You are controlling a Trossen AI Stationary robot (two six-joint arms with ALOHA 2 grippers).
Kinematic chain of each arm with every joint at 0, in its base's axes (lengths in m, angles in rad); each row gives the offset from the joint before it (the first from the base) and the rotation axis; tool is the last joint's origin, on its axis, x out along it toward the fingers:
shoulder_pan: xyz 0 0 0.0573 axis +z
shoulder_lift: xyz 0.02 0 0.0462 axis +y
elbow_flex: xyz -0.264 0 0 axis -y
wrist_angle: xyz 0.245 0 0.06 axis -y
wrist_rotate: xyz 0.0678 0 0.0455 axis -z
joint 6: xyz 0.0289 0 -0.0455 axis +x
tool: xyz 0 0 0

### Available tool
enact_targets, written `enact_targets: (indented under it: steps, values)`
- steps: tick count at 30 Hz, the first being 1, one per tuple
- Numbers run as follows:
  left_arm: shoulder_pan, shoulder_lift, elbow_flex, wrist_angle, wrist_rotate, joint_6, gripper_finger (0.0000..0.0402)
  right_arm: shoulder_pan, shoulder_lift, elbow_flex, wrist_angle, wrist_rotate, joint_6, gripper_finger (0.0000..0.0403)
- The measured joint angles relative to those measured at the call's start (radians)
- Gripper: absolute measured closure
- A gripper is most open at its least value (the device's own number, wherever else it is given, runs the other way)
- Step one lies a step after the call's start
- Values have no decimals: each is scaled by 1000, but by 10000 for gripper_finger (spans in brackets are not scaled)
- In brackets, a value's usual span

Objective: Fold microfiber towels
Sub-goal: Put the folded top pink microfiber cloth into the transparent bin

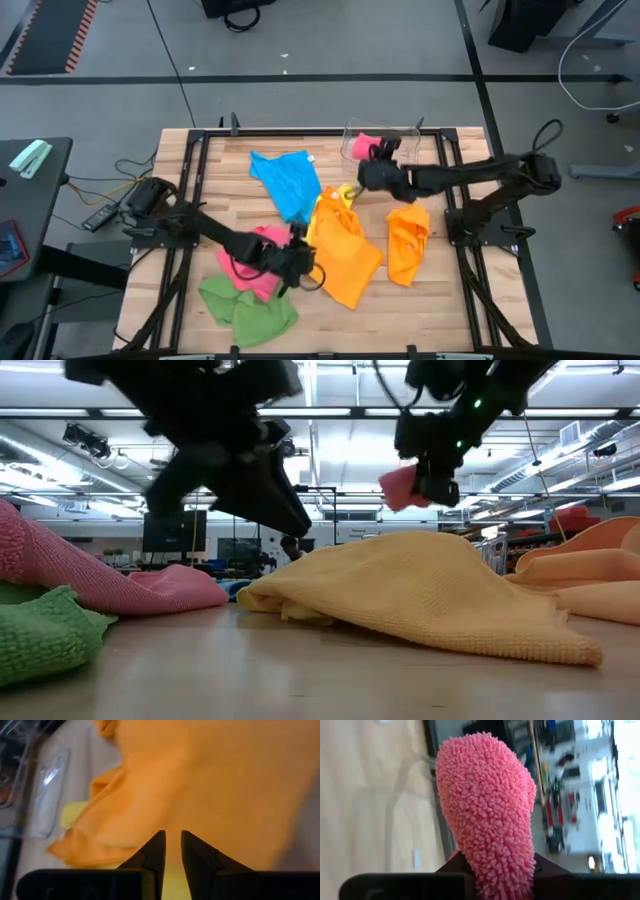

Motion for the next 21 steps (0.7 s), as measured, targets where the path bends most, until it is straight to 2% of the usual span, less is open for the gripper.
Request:
enact_targets:
  steps: [4,9,13,17,21]
  values:
    - [61,0,-7,-1,38,39,340,-104,49,12,5,-31,5,340]
    - [149,-9,-92,150,308,169,357,-200,98,33,17,-68,-40,340]
    - [220,-47,-138,196,420,215,380,-254,127,54,22,-69,-25,340]
    - [277,-107,-178,220,506,253,395,-287,164,104,-35,-74,98,344]
    - [334,-165,-211,255,596,288,389,-302,223,230,-236,-152,250,351]
